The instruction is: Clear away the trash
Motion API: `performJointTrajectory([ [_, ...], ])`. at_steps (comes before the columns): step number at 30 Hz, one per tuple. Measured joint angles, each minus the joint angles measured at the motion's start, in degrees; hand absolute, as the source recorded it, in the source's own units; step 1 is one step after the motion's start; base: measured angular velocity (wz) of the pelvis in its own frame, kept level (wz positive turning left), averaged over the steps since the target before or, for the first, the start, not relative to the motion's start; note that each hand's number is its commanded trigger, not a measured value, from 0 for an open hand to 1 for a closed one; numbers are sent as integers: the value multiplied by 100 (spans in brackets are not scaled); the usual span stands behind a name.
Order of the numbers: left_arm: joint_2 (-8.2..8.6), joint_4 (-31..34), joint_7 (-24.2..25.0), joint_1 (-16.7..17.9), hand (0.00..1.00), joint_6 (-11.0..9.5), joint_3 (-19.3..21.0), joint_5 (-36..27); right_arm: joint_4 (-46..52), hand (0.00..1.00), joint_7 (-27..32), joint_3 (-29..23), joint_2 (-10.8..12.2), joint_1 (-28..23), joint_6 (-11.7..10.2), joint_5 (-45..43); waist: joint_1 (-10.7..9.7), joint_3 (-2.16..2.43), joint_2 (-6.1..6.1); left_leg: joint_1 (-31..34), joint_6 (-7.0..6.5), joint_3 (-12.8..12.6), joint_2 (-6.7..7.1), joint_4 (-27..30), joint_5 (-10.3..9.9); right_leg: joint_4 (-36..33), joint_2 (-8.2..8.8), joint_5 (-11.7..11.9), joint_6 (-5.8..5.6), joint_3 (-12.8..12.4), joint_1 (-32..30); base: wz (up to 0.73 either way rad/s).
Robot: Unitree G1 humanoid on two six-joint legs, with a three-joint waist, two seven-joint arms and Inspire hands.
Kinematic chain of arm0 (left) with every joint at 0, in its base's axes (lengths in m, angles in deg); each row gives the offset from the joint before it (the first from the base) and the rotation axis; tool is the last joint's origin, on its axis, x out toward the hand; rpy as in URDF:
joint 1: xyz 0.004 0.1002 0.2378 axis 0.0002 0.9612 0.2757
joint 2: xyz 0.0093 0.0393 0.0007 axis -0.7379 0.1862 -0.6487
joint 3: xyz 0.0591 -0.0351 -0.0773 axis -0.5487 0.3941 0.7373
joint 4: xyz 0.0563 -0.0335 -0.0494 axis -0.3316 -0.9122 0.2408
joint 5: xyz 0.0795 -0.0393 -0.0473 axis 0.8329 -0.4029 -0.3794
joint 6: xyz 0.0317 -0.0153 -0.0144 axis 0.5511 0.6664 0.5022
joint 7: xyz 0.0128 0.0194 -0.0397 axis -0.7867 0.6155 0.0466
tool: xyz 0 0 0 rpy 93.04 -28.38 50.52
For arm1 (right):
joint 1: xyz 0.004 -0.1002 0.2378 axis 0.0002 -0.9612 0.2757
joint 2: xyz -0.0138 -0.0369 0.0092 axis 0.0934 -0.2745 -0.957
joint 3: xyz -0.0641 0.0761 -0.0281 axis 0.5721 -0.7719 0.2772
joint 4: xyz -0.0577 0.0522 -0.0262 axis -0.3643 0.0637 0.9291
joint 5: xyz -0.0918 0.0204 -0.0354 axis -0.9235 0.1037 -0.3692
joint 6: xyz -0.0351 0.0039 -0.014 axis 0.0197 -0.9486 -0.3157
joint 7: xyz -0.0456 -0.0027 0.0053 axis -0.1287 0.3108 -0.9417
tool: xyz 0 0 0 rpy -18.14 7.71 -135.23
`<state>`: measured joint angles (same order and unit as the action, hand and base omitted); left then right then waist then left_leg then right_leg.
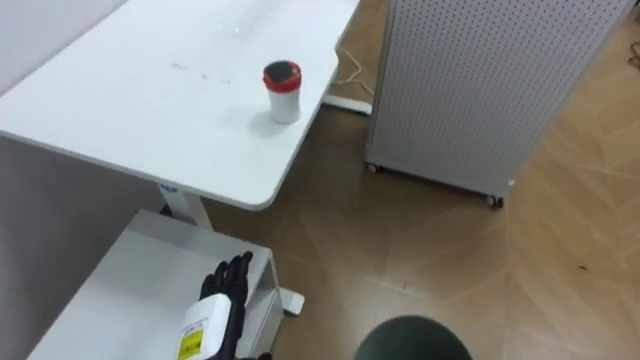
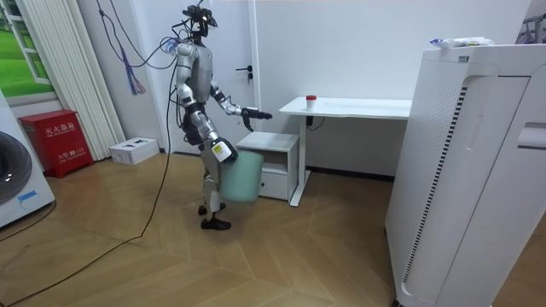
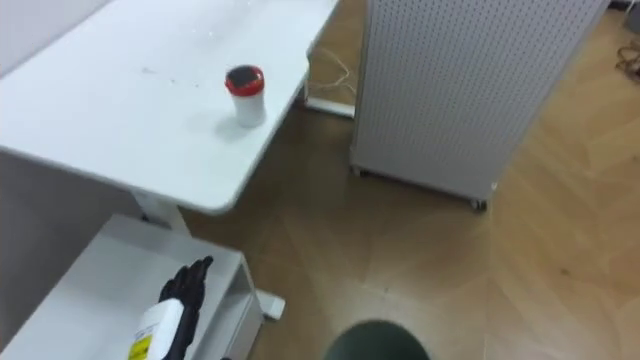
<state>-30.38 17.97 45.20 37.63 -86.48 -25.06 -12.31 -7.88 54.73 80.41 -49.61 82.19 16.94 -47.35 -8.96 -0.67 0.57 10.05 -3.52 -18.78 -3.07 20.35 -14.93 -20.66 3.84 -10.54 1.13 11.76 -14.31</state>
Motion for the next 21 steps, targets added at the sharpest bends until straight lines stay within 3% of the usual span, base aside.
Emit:
performJointTrajectory([
  [4, -9, 353, -157, 137, 0, -81, 199, -9, 43, 100, 24, -261, 1, -217, -58, -45, 107, 10, -18, -381, 23, -18, 16, -181, -7, 135, -30, 11, -23, -19, 345, -4],
  [12, -38, 894, -148, 297, 0, -216, 459, -517, 151, 100, 80, -291, -16, -445, -80, -181, 207, 16, -26, -898, 76, -72, 50, -486, 24, 217, -95, 15, -33, -149, 711, -9],
  [21, -75, 1163, -139, 341, 0, -362, 457, -920, 241, 100, -37, -310, -15, -589, -82, -331, 126, 16, -22, -1287, 125, -11, 35, -665, 29, 494, -156, 38, -38, -90, 1134, 2],
])
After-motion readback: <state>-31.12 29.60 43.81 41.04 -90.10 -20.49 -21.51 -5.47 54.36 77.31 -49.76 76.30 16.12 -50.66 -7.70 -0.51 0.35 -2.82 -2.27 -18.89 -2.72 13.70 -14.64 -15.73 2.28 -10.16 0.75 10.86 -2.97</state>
